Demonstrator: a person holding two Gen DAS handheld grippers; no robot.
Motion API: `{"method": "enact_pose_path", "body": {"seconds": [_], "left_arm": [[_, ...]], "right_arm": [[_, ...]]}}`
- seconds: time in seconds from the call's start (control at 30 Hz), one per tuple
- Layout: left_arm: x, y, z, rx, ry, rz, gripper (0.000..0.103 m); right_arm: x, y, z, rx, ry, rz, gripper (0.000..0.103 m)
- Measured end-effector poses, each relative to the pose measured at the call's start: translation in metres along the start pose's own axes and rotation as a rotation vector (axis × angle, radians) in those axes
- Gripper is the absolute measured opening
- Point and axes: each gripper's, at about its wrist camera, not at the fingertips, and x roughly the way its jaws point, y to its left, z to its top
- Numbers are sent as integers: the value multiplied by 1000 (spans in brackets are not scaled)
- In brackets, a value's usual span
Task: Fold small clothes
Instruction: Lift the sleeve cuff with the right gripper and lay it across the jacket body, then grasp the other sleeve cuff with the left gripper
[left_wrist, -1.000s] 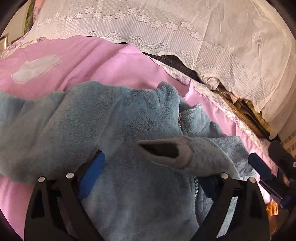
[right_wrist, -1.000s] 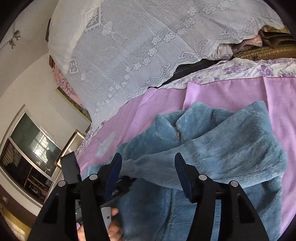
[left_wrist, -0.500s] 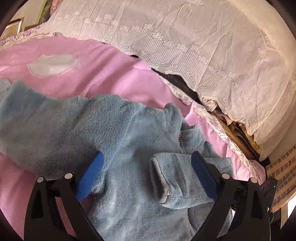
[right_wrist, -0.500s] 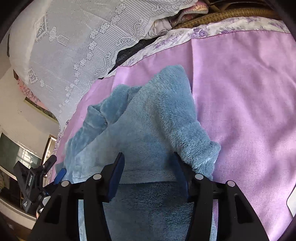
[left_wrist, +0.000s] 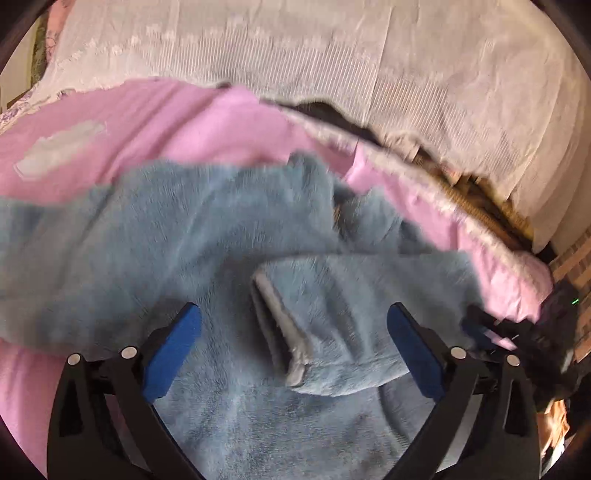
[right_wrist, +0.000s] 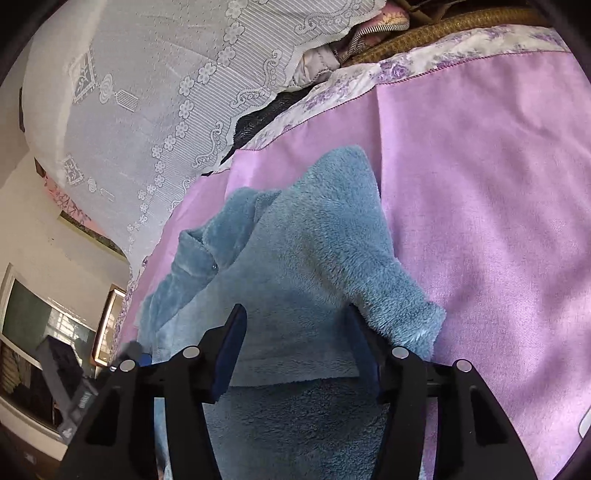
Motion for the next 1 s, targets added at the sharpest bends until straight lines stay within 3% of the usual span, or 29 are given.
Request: {"method": "enact_pose_path", "body": {"seconds": [0.03, 0.1, 0.17, 0.3, 0.37, 0.53, 0.67, 0.77, 0.83, 0.9, 0.93, 1.0], "left_arm": [[16, -2, -3, 19, 48, 60, 98], [15, -17, -4, 100, 26, 131, 98], [9, -23, -6, 130, -9, 150, 98], [-14, -8, 4, 50, -66, 125, 98], [-32, 9, 10, -13, -100, 129, 98], [-80, 77, 10, -156, -108, 87, 98], [-127, 152, -3, -204, -145, 174, 98], [-147, 225, -21, -340, -162, 249, 99], [-150, 276, -34, -524, -162, 172, 98], [-144, 312, -41, -679, -152, 3, 98], [-142, 318, -40, -708, -160, -47, 98], [-141, 318, -31, -685, -168, -69, 98]], "right_arm": [[-2, 2, 1, 4, 0, -1, 55], [-8, 9, 1, 5, -19, -9, 57], [-16, 20, 0, -20, -44, -2, 62], [-14, 37, -3, -96, -45, -17, 77], [2, 29, -6, -95, 2, -60, 78], [1, 29, -7, -117, -11, -75, 78], [-10, 50, -12, -155, -47, -47, 78], [-14, 78, -27, -209, -46, 7, 78], [-13, 103, -43, -267, -34, 36, 78], [-9, 130, -61, -329, -17, 64, 78], [-6, 144, -71, -356, -5, 80, 78], [0, 172, -90, -422, 22, 107, 78]]}}
